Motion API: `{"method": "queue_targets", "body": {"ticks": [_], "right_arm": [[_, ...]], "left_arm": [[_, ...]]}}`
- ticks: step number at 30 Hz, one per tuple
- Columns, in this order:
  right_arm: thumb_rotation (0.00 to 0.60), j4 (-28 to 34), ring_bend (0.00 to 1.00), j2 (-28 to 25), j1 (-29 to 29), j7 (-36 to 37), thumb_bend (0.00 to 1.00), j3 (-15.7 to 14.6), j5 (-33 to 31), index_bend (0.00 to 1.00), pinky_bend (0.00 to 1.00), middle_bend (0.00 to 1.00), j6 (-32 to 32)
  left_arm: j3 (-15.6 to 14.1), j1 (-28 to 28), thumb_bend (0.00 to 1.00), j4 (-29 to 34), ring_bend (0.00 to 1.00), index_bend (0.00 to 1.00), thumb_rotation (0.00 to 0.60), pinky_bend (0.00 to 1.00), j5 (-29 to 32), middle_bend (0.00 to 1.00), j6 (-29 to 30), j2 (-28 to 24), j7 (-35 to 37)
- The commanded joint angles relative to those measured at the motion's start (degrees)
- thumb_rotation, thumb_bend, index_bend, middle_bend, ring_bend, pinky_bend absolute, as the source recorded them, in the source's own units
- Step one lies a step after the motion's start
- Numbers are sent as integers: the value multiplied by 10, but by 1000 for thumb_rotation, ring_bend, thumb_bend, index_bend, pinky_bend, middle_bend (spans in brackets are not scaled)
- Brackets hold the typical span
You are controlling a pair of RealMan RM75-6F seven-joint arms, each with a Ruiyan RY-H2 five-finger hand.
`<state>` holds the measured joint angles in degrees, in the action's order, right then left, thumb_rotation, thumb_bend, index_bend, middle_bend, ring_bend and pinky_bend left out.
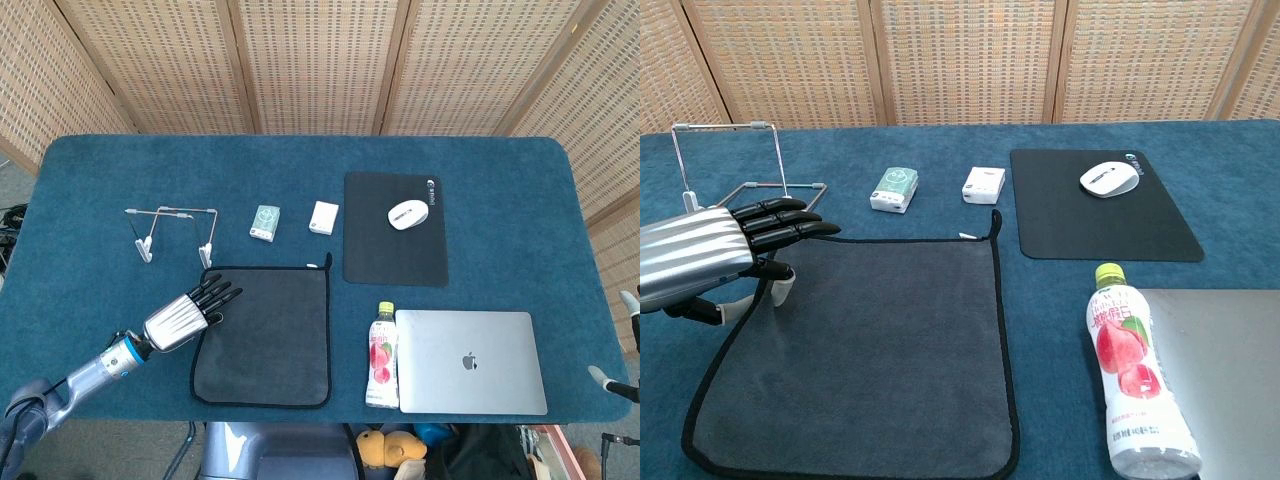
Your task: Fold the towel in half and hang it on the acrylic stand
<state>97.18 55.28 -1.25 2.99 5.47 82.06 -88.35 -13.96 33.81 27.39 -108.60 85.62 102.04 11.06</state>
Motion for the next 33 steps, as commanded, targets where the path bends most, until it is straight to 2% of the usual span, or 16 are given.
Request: {"method": "queue_targets", "body": {"ticks": [1,16,33], "right_arm": [[600,0,0,0,0,0,0,0,0,0,0,0,0],[600,-1,0,-3,2,7,0,2,-6,0,0,0,7],[600,-4,0,-1,6,2,0,3,-16,0,0,0,16]], "left_arm": [[-1,7,517,-6,0,653,600,0,-8,0,11,3,-17],[18,84,520,19,0,661,600,0,-30,0,21,36,-73],[41,145,501,6,0,669,600,0,-14,0,-36,105,-44]]}}
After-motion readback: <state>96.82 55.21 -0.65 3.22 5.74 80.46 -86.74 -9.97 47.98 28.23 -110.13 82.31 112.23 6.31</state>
